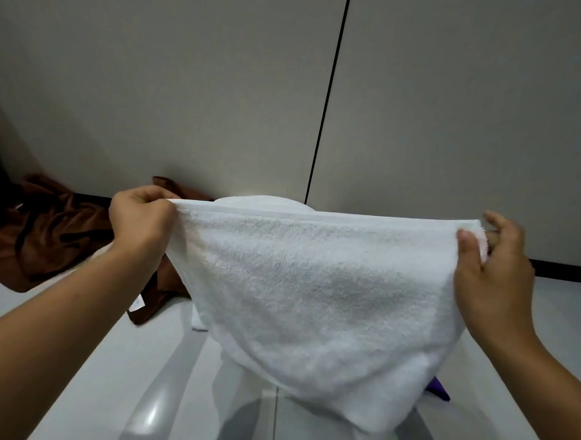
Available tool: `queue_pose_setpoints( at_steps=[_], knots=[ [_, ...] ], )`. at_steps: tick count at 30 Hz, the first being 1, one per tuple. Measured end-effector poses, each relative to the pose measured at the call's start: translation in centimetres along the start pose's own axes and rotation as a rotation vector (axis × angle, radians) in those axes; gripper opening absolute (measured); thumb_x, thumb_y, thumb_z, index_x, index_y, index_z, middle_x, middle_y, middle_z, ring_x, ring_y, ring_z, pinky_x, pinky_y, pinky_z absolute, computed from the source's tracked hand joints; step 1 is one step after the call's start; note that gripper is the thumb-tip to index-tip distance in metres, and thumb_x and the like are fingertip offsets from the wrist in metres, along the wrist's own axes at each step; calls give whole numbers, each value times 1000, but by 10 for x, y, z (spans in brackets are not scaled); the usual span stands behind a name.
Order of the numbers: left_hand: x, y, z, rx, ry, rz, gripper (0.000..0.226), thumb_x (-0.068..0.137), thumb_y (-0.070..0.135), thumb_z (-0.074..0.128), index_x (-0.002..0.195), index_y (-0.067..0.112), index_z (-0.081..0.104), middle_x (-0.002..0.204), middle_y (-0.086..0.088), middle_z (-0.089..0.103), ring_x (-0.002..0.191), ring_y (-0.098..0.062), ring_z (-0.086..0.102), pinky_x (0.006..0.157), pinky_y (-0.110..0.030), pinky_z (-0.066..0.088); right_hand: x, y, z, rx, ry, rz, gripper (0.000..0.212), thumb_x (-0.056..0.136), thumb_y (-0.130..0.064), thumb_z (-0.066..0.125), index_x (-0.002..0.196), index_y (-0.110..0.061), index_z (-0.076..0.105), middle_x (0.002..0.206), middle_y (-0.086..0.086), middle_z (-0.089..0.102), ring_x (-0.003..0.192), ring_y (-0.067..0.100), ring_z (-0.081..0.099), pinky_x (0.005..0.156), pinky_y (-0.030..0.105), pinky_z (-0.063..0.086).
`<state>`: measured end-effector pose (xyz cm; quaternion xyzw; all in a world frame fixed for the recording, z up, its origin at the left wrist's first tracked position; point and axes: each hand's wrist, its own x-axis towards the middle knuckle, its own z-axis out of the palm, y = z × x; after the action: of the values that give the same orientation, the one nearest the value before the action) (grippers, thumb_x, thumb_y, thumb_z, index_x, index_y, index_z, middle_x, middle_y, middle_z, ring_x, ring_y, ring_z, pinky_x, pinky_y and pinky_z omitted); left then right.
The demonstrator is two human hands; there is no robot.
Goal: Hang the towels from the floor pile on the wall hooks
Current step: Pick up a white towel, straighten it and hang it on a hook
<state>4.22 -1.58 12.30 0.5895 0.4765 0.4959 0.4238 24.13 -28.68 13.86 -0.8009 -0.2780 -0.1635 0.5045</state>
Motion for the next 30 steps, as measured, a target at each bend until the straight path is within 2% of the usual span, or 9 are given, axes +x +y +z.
queue_pose_setpoints(
  at_steps=[4,11,14,17,19,22,24,25,30],
  knots=[
    [0,-8,-3,47,5,-20,35,67,-11,33,57,13,57,57,-8,47,57,-24,40,58,-29,35,0,-4,3,36,6,29,19,101,-26,37,102,-11,49,74,-7,49,68,14,46,59,27,33],
    [9,-44,-9,255,-93,-112,37,78,-11,37,59,13,58,68,-12,54,81,-34,51,71,-31,39,-10,-26,13,57,80,-220,11,102,-20,33,94,-13,35,65,-9,39,54,-1,45,50,11,33],
    [-1,-68,-15,557,-354,-146,24,85,-9,43,81,0,65,94,-20,59,101,-39,53,82,-36,41,-15,-30,17,12,3,-354,7,100,-27,33,96,-22,35,71,-18,41,58,1,45,52,8,33],
    [-20,-82,-14,968,-744,-78,19,87,1,48,97,3,64,106,-16,59,94,-27,53,72,-22,38,-19,-35,21,-47,-147,-444,13,95,-42,28,93,-33,37,75,-21,44,66,4,51,56,11,35],
    [-30,-75,-5,1031,-880,12,22,90,8,50,106,4,64,114,-10,61,104,-23,56,69,-17,36,-20,-40,24,-53,-242,-461,19,92,-47,25,94,-36,40,75,-22,47,77,3,53,58,10,37],
    [-48,-41,17,628,-957,23,28,97,24,47,99,1,63,104,-11,63,97,-23,58,79,-16,43,-21,-46,32,-20,-360,-481,23,90,-51,23,96,-39,42,75,-22,51,80,-2,51,64,8,38],
    [-68,-7,32,294,-1043,44,56,92,53,44,96,-1,60,96,-9,60,86,-15,53,80,-12,44,-21,-49,36,37,-407,-474,23,90,-51,26,97,-38,44,84,-22,55,76,-2,52,64,8,37],
    [-79,10,37,162,-1108,57,70,86,66,41,96,-1,58,92,-4,60,82,-12,51,82,-20,47,-21,-51,38,77,-420,-467,22,91,-50,29,96,-37,46,88,-20,55,75,0,52,64,8,37],
    [-117,59,46,-252,-1059,118,40,78,53,42,66,16,39,47,14,33,39,-1,31,41,-14,28,-17,-58,36,227,-395,-380,12,93,-35,41,85,-34,51,87,-11,57,73,4,53,62,10,39]
  ],
)
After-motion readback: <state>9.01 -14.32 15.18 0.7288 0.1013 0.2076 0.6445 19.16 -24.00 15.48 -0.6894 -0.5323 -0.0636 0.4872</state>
